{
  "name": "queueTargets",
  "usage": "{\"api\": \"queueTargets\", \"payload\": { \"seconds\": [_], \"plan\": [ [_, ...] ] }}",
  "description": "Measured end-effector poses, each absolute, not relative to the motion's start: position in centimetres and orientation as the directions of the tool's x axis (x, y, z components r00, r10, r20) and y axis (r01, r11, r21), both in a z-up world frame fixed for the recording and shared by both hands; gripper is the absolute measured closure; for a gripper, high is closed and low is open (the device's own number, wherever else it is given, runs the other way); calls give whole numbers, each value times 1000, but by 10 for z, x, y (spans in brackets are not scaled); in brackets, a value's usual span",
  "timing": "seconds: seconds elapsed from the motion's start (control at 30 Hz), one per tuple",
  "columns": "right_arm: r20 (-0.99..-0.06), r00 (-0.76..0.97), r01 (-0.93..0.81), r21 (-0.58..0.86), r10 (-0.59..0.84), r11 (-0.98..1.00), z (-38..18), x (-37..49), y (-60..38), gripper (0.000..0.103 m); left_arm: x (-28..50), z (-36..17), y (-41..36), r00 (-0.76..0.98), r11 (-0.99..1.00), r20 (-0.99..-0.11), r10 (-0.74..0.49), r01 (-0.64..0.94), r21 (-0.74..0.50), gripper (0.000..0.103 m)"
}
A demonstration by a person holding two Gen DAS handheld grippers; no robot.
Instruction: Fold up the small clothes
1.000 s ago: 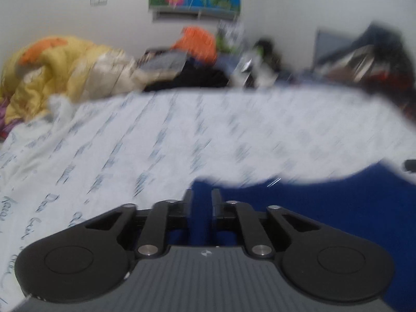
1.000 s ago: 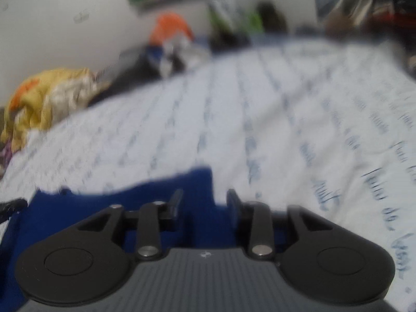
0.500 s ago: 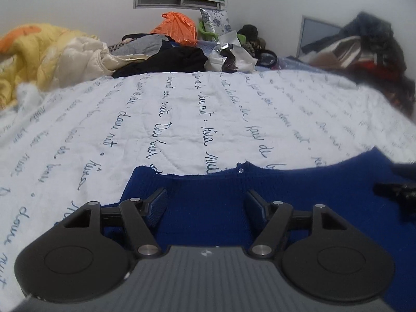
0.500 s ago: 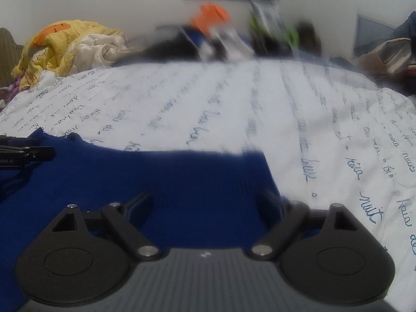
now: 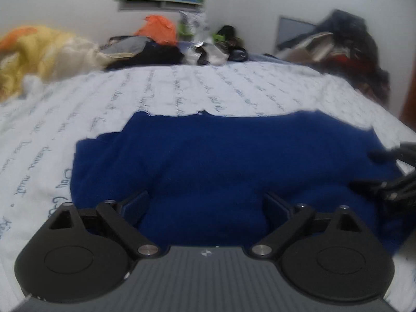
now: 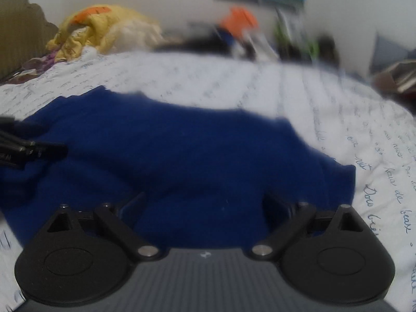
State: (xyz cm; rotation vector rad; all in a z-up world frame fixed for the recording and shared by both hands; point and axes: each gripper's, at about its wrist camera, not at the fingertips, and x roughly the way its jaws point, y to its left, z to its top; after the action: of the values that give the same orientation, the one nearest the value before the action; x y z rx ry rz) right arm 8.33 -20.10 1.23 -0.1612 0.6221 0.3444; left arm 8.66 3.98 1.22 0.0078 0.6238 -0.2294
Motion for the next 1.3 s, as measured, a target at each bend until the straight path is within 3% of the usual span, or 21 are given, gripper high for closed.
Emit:
{"api": "queueTargets", "payload": {
  "seconds": [0.1, 0.37, 1.3],
  "plan": [
    [-585, 754, -355, 22, 300, 935, 11, 79, -214, 5, 90, 11, 45, 783, 969, -572, -245, 219, -116, 0],
    [-593, 759, -336, 1, 271, 942, 7, 89, -206, 2, 92, 9, 34, 785, 978, -593, -182, 204, -29, 0],
    [-595, 762, -320, -4, 256, 947, 8, 92, -205, 1, 93, 7, 33, 787, 981, -594, -165, 195, -15, 0]
  ]
}}
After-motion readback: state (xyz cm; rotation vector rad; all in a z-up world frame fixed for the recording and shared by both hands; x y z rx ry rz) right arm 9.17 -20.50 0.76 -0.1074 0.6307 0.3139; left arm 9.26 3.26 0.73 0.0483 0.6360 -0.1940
